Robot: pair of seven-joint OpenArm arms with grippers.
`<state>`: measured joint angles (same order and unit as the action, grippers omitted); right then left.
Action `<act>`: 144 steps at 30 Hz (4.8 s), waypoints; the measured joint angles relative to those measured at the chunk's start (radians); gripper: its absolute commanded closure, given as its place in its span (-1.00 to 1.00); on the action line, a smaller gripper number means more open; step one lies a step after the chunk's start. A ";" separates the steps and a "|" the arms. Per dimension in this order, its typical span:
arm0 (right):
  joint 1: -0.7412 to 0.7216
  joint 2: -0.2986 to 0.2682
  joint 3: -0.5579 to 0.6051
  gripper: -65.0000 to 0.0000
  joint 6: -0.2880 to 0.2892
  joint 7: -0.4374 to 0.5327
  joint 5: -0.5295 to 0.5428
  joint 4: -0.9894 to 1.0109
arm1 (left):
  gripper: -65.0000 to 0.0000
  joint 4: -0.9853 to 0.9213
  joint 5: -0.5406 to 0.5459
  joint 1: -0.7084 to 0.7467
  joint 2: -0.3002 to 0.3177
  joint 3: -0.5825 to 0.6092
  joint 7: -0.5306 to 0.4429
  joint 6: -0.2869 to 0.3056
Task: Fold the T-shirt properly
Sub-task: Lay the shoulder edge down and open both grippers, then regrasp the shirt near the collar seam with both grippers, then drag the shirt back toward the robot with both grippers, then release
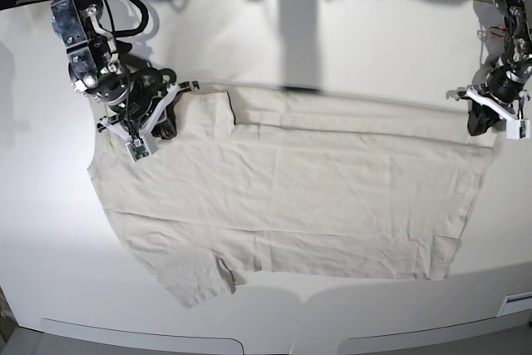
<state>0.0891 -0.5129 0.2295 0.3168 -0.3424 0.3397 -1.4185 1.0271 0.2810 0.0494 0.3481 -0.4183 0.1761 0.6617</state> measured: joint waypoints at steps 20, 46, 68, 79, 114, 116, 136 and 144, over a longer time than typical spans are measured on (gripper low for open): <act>0.161 -0.070 -0.004 1.00 0.001 0.166 -0.087 -0.011 | 1.00 0.237 0.108 0.336 0.003 -0.005 0.006 0.042; 0.161 -0.073 -0.006 1.00 0.002 0.156 -0.087 -0.011 | 1.00 -0.097 -0.003 -0.083 -0.019 -0.001 -0.003 -0.002; 0.153 -0.116 -0.013 1.00 0.046 -0.048 0.101 -0.060 | 1.00 0.154 0.121 0.110 -0.048 -0.020 0.271 0.016; 0.161 -0.116 -0.012 1.00 0.042 -0.101 0.082 -0.106 | 1.00 0.266 0.019 -0.079 -0.085 -0.005 0.820 0.034; 0.331 -0.151 -0.021 1.00 0.033 0.053 -0.098 -0.166 | 1.00 0.533 0.062 0.465 -0.069 -0.020 0.514 0.003; 0.364 -0.152 -0.042 1.00 0.035 0.081 -0.095 -0.167 | 1.00 0.533 0.063 0.478 -0.069 -0.020 0.495 0.004; 0.535 -0.152 -0.251 1.00 0.111 0.097 -0.088 -0.198 | 1.00 0.642 0.049 0.649 -0.075 -0.018 0.483 -0.037; 0.526 -0.152 -0.251 1.00 0.111 0.087 -0.101 -0.207 | 1.00 0.748 -0.033 0.690 -0.084 -0.002 0.549 -0.121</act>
<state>0.6147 -0.6647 -0.0216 0.4282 -0.2550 0.2386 -1.6253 1.7756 0.2481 0.7395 0.2646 -0.4198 0.7254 0.5404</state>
